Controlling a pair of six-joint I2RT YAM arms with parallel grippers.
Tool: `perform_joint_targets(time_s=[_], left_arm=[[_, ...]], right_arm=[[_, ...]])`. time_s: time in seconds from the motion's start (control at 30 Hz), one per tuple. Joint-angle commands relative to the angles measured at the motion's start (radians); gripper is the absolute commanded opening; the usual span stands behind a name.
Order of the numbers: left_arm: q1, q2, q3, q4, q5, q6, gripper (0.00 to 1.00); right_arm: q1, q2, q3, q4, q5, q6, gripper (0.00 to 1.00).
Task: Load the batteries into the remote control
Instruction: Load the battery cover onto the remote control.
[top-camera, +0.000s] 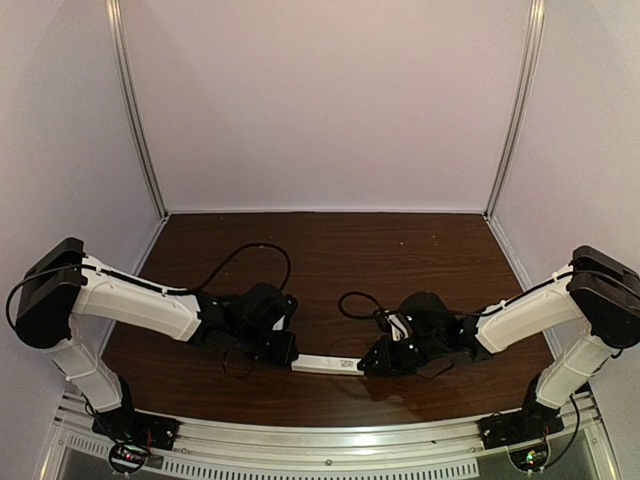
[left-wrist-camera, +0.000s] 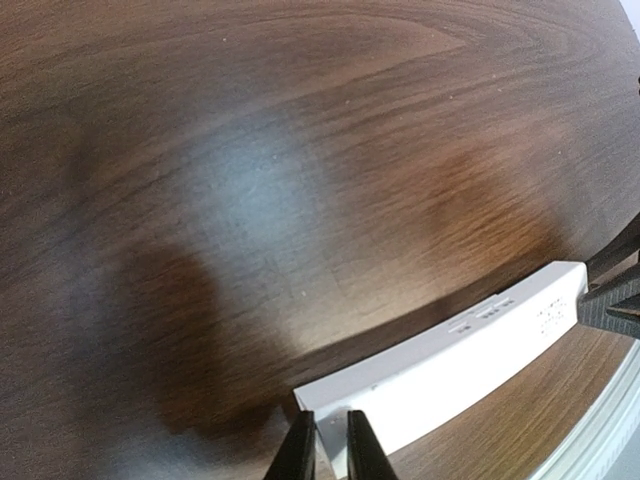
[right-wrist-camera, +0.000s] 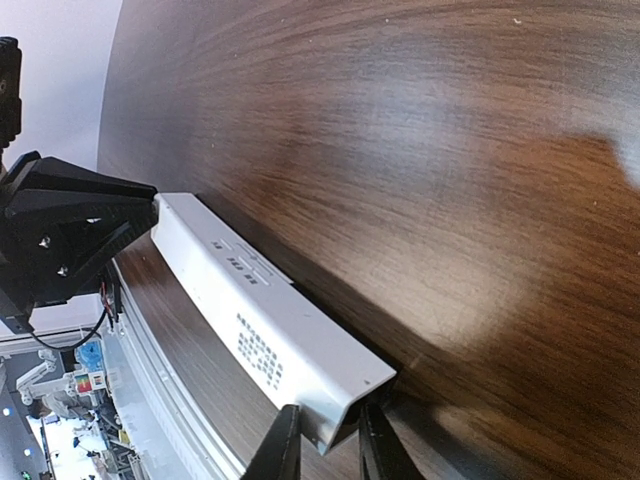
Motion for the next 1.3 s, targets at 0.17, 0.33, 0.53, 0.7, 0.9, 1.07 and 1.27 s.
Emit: perform_joint_targets(time_s=[0.17,0.33,0.53,0.7,0.9,1.07,1.27], left_arm=[[-0.037,0.048,0.018,0.098,0.137,0.050,0.19],[0.035,-0.053,0.005,0.045,0.105,0.101,0.34],[0.100,-0.164,0.028,-0.004,0.091,0.219,0.70],[0.112,-0.201,0.062,-0.020,0.123,0.439,0.87],[0.071,-0.104,0.166,-0.085,0.228,0.712,0.81],[0.014,0.029,0.308,-0.201,0.233,0.881,0.77],[-0.048,0.214,0.495,-0.342,0.204,1.013,0.68]], right_arm=[[0.013,0.041,0.001,-0.041,0.006,-0.026,0.27],[-0.015,-0.018,-0.024,-0.078,0.016,-0.037,0.38],[-0.043,-0.128,-0.014,-0.114,0.003,-0.065,0.60],[-0.059,-0.264,0.007,-0.168,0.043,-0.120,0.78],[-0.120,-0.466,-0.012,-0.258,0.102,-0.206,0.81],[-0.169,-0.621,-0.051,-0.340,0.132,-0.268,0.82],[-0.230,-0.734,-0.084,-0.415,0.141,-0.267,0.82]])
